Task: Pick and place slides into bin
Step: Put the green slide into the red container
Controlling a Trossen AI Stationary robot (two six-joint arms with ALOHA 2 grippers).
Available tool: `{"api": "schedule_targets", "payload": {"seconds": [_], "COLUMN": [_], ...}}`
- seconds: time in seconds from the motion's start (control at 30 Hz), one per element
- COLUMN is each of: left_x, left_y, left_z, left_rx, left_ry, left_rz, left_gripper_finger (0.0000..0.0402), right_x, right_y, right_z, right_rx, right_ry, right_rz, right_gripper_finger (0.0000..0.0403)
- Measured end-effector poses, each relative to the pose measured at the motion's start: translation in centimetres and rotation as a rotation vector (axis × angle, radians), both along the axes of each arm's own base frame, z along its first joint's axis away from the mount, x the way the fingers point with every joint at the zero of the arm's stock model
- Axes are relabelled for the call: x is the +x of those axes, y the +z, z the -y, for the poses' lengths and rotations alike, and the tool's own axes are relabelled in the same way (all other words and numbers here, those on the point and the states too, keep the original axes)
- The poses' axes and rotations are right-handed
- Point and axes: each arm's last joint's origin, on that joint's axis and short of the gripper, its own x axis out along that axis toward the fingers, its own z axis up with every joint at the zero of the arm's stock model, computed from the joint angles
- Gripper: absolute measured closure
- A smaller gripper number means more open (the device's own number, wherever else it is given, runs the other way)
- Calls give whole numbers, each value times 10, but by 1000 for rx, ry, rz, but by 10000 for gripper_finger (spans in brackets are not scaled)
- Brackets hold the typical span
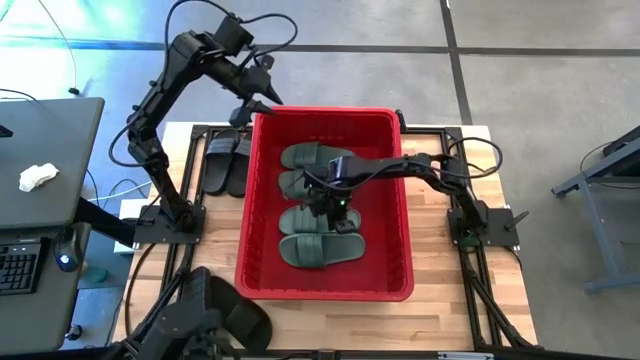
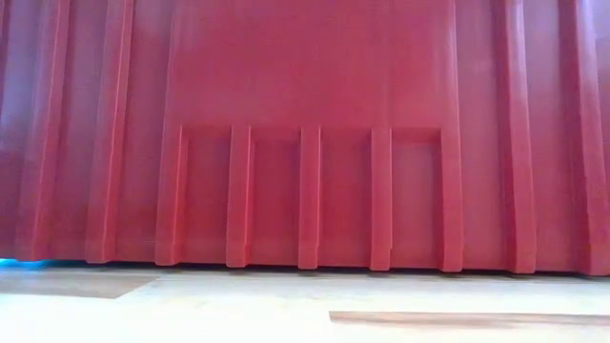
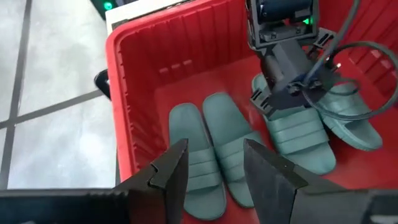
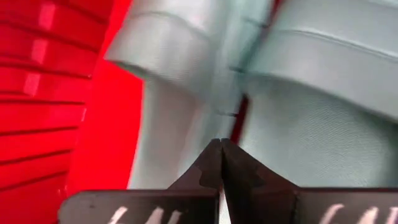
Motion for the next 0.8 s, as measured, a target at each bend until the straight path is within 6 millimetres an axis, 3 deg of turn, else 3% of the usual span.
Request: {"api": "schedule_targets", "payload": {"seconds": [0.13,0.8], "left_x": [5,8], "left_y": [0,1], "left_z": [4,3], "left_rx": [32,61], "left_ry": [-26,-23], "left_rz": [-15,-9], "left_gripper_finger": [263,263], "right_x": [2,5], "right_y": [-2,-10], "right_z": [-14,-19], "right_rx": [-21,185], "right_ry": [40,74], "right_rz": [1,11], "right_gripper_finger": [403,403]}}
